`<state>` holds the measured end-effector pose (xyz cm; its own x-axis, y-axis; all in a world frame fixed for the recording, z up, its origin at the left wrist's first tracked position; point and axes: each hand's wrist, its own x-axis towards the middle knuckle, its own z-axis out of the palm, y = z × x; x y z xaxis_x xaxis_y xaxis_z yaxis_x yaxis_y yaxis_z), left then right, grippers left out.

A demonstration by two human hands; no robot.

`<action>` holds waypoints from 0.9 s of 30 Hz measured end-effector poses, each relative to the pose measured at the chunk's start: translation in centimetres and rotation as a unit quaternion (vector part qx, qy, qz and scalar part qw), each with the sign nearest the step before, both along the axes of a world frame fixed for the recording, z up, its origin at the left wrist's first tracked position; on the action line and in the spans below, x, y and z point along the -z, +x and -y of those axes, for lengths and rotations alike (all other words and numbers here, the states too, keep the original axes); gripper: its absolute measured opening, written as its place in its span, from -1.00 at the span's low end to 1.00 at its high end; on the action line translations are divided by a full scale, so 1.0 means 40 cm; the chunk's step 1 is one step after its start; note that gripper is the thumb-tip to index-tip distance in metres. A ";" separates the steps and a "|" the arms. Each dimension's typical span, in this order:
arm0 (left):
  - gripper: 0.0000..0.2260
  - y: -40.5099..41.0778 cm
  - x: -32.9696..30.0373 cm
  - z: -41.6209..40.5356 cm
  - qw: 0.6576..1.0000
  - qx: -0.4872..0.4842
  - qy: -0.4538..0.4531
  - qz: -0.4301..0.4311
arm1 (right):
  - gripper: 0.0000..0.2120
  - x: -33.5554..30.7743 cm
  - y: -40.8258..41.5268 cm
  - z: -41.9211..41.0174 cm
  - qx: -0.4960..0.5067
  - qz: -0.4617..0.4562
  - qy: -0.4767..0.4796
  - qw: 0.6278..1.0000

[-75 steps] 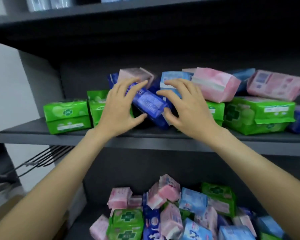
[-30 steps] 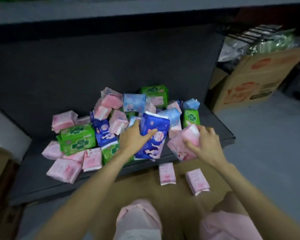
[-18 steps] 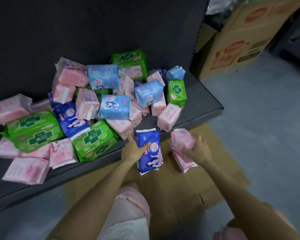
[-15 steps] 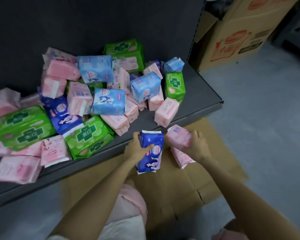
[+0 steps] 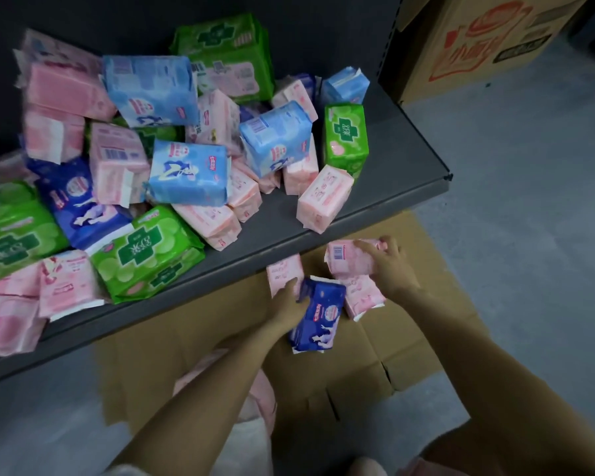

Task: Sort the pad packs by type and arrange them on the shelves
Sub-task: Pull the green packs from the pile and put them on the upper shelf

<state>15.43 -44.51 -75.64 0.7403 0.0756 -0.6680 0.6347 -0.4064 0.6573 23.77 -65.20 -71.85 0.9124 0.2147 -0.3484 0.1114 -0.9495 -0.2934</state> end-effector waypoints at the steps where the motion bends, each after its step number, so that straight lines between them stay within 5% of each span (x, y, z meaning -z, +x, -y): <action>1: -0.60 0.003 -0.003 -0.001 1.000 0.003 -0.006 0.003 | -0.52 0.000 -0.002 0.002 0.015 -0.022 0.050 0.998; 5: -0.71 0.024 -0.031 -0.017 0.999 0.030 0.005 0.015 | -0.47 0.015 0.002 -0.002 -0.037 -0.055 0.137 0.988; 10: -0.76 0.024 -0.115 -0.039 0.991 0.068 0.082 0.081 | -0.47 0.010 -0.003 -0.017 -0.043 -0.002 -0.022 0.999; 13: -0.76 0.018 -0.202 -0.052 0.973 0.117 0.145 0.135 | -0.67 -0.051 -0.028 -0.034 -0.093 0.052 0.007 0.994; 20: -0.75 0.005 -0.479 -0.105 0.859 0.273 0.302 0.310 | -0.74 -0.358 -0.052 -0.092 -0.248 0.079 0.004 0.965; 24: -0.75 -0.015 -0.657 -0.148 0.820 0.256 0.315 0.403 | -0.76 -0.575 -0.057 -0.143 -0.335 0.135 0.007 0.932; 27: -0.73 -0.034 -0.810 -0.182 0.756 0.192 0.348 0.521 | -0.77 -0.737 -0.054 -0.188 -0.370 0.208 0.042 0.905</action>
<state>14.06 -37.21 -43.25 0.8936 -0.2131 0.3951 -0.3318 -0.9064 0.2615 21.62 -57.68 -42.38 0.5574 0.8294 0.0381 0.8241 -0.5471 -0.1468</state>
